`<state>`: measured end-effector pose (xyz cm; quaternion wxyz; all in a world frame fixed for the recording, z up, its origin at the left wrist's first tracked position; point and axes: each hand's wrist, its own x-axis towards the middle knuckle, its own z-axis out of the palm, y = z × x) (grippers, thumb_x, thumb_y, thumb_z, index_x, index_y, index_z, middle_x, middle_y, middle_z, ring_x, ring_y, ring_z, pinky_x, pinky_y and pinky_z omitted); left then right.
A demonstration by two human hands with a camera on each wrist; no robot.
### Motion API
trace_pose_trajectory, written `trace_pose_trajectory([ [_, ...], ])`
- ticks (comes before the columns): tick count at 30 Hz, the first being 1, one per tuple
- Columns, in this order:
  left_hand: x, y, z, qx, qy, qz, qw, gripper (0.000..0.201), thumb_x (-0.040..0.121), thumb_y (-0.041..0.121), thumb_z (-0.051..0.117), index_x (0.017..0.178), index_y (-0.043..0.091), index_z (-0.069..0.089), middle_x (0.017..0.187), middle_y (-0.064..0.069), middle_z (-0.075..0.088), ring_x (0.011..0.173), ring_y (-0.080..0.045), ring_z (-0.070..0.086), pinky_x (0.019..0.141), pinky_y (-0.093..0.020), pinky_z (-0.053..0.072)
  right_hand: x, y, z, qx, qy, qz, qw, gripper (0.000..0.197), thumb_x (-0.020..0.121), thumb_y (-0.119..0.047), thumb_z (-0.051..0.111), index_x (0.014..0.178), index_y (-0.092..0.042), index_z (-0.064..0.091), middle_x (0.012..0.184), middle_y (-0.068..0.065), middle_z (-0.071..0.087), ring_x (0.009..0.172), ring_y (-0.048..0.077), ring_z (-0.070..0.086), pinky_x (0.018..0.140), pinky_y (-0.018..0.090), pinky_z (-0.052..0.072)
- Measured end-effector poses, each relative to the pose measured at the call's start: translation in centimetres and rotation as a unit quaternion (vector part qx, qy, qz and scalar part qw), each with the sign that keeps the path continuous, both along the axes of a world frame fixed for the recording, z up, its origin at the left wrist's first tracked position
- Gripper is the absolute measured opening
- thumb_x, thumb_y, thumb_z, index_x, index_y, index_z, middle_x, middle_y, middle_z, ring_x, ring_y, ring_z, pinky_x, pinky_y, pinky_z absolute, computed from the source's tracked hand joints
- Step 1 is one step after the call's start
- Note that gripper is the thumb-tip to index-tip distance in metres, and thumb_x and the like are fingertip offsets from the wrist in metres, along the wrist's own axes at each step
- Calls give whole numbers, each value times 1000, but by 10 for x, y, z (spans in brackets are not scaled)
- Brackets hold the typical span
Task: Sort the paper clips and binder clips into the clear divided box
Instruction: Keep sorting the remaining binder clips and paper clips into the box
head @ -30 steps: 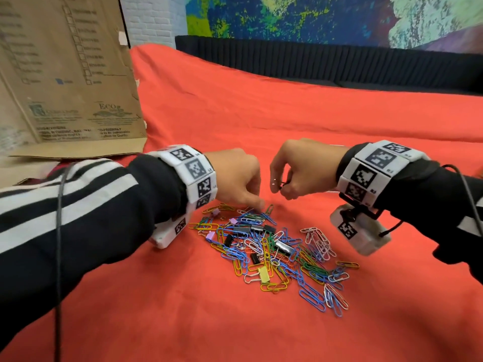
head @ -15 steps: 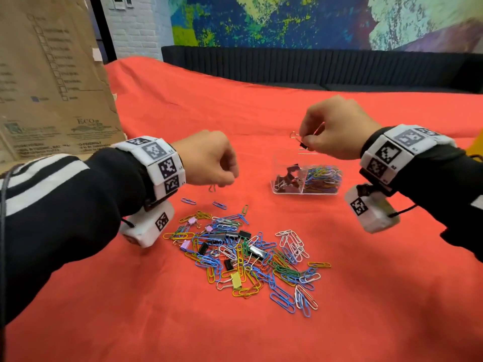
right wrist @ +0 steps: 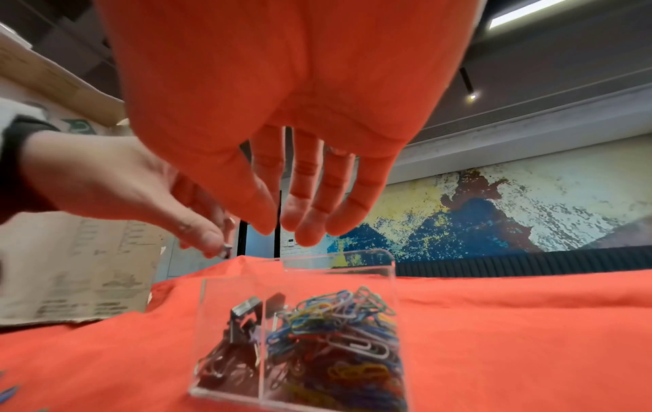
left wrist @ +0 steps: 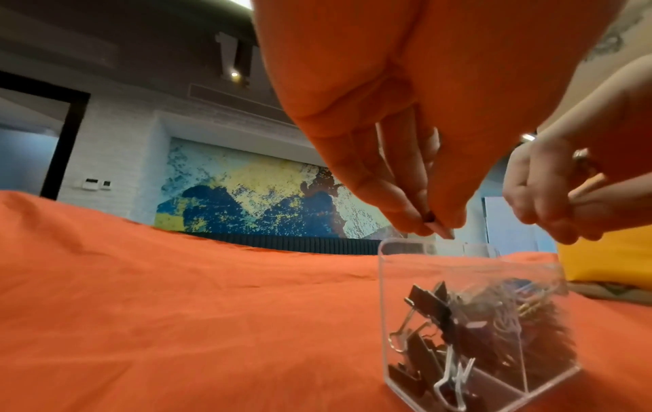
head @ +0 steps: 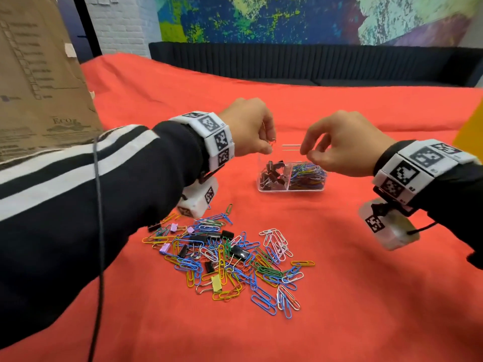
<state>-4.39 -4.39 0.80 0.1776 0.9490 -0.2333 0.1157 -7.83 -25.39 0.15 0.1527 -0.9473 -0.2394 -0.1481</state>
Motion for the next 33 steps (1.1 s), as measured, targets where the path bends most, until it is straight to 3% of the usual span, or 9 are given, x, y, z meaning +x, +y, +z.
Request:
trace_pose_trajectory([
  [3,4,-18,-4,55,-11,5,998,15,71,27,82,83,20,77,68,9,70,62,-3,62,68,-22,51,-3,-6,-7,-10,17,12,1000,21,75,-12,64,75,-31,73,69,-16,70,67,-1,67,64,12,45],
  [9,-18,10,7,98,-38,-9,994,20,77,41,74,87,23,75,71,12,69,68,-7,63,73,-23,50,-11,-13,-17,-19,22,43,999,20,73,-11,66,74,-29,74,70,-14,71,66,1,67,68,22,52],
  [14,-53,79,5,309,142,22,940,23,67,44,79,83,29,70,75,15,72,62,6,63,71,-22,50,-24,10,-24,-60,92,107,988,17,73,-15,72,78,-31,75,65,-18,67,66,-5,62,60,10,43],
  [16,-63,101,-4,341,244,45,907,35,63,47,82,91,32,68,81,15,74,70,0,67,75,-27,55,-34,27,-27,-81,123,139,979,16,74,-19,72,83,-32,75,66,-21,67,68,-4,64,61,10,45],
  [19,-71,118,-19,329,299,49,894,42,63,44,84,99,33,66,92,13,73,76,-14,71,78,-34,58,-51,57,-30,-109,154,198,962,18,76,-24,73,90,-35,72,75,-23,66,74,-2,67,58,5,40],
  [22,-76,125,-30,317,277,35,906,38,66,37,84,100,34,65,93,16,70,65,1,66,70,-22,52,-63,86,-35,-161,169,248,940,40,75,-30,75,112,-40,66,98,-22,63,86,4,65,62,5,41],
  [24,-79,129,-34,306,266,27,914,30,70,31,82,95,32,65,90,16,70,61,8,62,65,-18,47,-66,100,-38,-200,166,259,930,49,74,-32,76,120,-40,61,112,-18,61,90,9,64,75,18,47],
  [30,-83,138,-34,249,246,23,936,27,71,26,79,91,29,61,81,16,71,66,0,64,61,-15,46,-61,110,-41,-199,174,221,939,28,75,-20,68,100,-32,66,92,-6,69,76,11,63,75,30,54],
  [33,-84,141,-33,219,254,17,942,29,74,26,78,95,30,60,82,16,71,65,0,65,64,-17,48,-59,109,-41,-195,177,216,940,21,73,-20,71,92,-28,66,89,-7,69,70,3,62,66,19,51],
])
